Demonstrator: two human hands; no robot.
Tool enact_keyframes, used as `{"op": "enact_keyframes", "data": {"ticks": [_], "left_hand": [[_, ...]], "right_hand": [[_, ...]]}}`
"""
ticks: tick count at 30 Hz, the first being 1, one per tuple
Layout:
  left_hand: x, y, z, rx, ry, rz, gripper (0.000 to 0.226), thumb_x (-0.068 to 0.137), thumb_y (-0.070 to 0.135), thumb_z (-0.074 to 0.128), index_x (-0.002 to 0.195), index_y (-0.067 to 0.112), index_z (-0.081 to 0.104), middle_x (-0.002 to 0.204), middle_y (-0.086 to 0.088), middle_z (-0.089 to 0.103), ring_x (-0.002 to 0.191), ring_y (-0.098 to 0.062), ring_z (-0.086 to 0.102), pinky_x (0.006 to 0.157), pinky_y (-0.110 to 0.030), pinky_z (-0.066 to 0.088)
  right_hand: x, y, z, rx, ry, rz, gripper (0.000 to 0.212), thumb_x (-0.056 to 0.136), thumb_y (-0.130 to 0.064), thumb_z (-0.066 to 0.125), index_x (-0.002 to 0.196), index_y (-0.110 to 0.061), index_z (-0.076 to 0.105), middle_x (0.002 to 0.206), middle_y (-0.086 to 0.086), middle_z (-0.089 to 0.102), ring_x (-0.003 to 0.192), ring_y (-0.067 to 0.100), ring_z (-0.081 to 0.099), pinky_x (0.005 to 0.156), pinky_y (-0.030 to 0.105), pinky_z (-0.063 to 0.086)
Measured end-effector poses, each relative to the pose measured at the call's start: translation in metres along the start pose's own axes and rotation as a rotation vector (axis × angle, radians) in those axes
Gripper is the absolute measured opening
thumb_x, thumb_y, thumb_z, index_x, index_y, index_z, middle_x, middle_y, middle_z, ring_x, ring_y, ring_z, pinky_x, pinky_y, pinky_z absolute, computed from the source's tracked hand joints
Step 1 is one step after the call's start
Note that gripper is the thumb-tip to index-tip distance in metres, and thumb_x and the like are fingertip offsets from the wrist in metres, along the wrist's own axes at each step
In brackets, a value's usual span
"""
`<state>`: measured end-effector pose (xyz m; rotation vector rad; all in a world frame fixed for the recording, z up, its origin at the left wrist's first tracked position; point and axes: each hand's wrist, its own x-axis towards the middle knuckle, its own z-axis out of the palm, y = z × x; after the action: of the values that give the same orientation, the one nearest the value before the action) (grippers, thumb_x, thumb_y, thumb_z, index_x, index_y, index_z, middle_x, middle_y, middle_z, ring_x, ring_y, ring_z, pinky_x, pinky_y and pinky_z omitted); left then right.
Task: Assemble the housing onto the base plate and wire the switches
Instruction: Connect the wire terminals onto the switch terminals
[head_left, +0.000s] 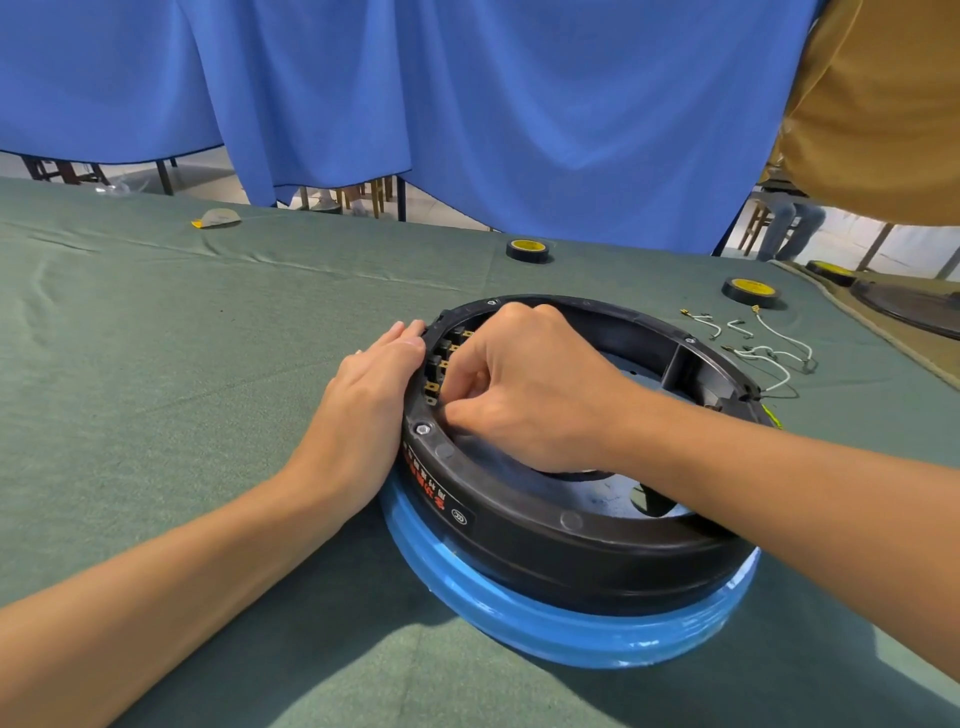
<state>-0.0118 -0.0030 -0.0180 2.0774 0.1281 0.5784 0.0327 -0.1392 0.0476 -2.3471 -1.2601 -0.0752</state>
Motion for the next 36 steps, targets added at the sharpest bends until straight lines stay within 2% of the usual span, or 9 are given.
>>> {"op": "enact_keyframes", "data": {"ticks": [7,12,14,16,19,21,26,32,36], "left_hand": [[0.001,0.001,-0.001,0.022,-0.051,0.023,0.061,0.09,0.037,0.027,0.142,0.012,0.046,0.151,-0.002,0.043,0.144,-0.019,0.033,0.119,-0.037,0.021],[0.01,0.013,0.002,-0.034,-0.142,-0.067,0.024,0.098,0.048,0.031,0.116,0.053,0.046,0.133,0.041,0.042,0.124,0.031,0.016,0.112,-0.011,0.001],[0.012,0.006,-0.005,0.078,-0.204,-0.108,0.036,0.105,0.034,0.029,0.14,0.035,0.04,0.155,0.021,0.024,0.139,0.014,0.008,0.117,-0.023,-0.002],[0.009,0.01,-0.002,0.144,-0.138,-0.033,0.052,0.094,0.038,0.035,0.14,0.019,0.05,0.149,0.019,0.02,0.142,0.004,0.012,0.119,-0.029,0.0],[-0.008,0.022,-0.006,-0.013,0.076,-0.131,0.071,0.073,0.048,0.045,0.136,0.017,0.056,0.142,0.015,0.044,0.137,-0.002,0.034,0.119,-0.036,0.021],[-0.011,0.025,-0.004,0.1,0.269,-0.095,0.058,0.073,0.049,0.05,0.122,0.023,0.061,0.118,0.008,0.06,0.12,-0.017,0.053,0.106,-0.044,0.037],[-0.015,0.026,-0.004,0.081,0.495,0.078,0.021,0.082,0.021,0.071,0.099,0.021,0.059,0.099,0.007,0.056,0.09,-0.012,0.057,0.071,-0.015,0.044],[-0.021,0.034,-0.002,-0.01,0.43,0.084,0.024,0.082,0.01,0.073,0.098,0.023,0.061,0.104,0.019,0.064,0.108,-0.007,0.064,0.088,-0.033,0.054],[-0.024,0.038,-0.003,0.001,0.401,0.154,0.032,0.082,0.001,0.071,0.098,0.025,0.057,0.123,0.014,0.06,0.107,-0.002,0.062,0.077,-0.005,0.048]], "right_hand": [[0.001,0.001,0.0,0.017,-0.001,0.013,0.016,0.074,-0.007,0.065,0.064,-0.015,0.074,0.051,-0.007,0.06,0.056,0.006,0.054,0.062,0.014,0.045],[-0.002,0.005,-0.008,0.049,-0.05,0.036,0.011,0.075,-0.01,0.069,0.067,-0.012,0.077,0.052,-0.006,0.064,0.059,0.004,0.056,0.056,0.01,0.041],[-0.004,0.007,-0.01,0.055,-0.065,0.023,0.012,0.078,-0.012,0.07,0.069,-0.014,0.078,0.051,-0.011,0.062,0.057,0.001,0.056,0.056,0.008,0.04],[-0.005,0.008,-0.01,0.039,-0.089,-0.003,0.013,0.08,-0.014,0.068,0.071,-0.013,0.078,0.056,-0.004,0.065,0.06,0.009,0.057,0.057,0.014,0.043],[-0.007,0.01,-0.011,0.031,-0.109,-0.03,0.012,0.082,-0.016,0.069,0.074,-0.014,0.078,0.056,-0.008,0.064,0.06,0.004,0.057,0.058,0.015,0.045],[-0.007,0.012,-0.012,0.029,-0.114,-0.041,0.01,0.082,-0.016,0.069,0.077,-0.015,0.078,0.055,-0.015,0.061,0.061,-0.003,0.057,0.059,0.011,0.044],[-0.007,0.013,-0.011,-0.009,-0.093,-0.069,0.011,0.082,-0.017,0.069,0.077,-0.02,0.078,0.06,-0.015,0.061,0.065,-0.003,0.056,0.061,0.01,0.043],[-0.006,0.014,-0.01,-0.052,-0.086,-0.098,0.014,0.08,-0.013,0.064,0.071,-0.015,0.075,0.063,-0.001,0.065,0.063,0.013,0.056,0.064,0.032,0.048],[-0.006,0.013,-0.01,-0.044,-0.083,-0.1,0.015,0.079,-0.01,0.063,0.071,-0.014,0.074,0.062,-0.001,0.064,0.063,0.014,0.056,0.063,0.035,0.05]]}}
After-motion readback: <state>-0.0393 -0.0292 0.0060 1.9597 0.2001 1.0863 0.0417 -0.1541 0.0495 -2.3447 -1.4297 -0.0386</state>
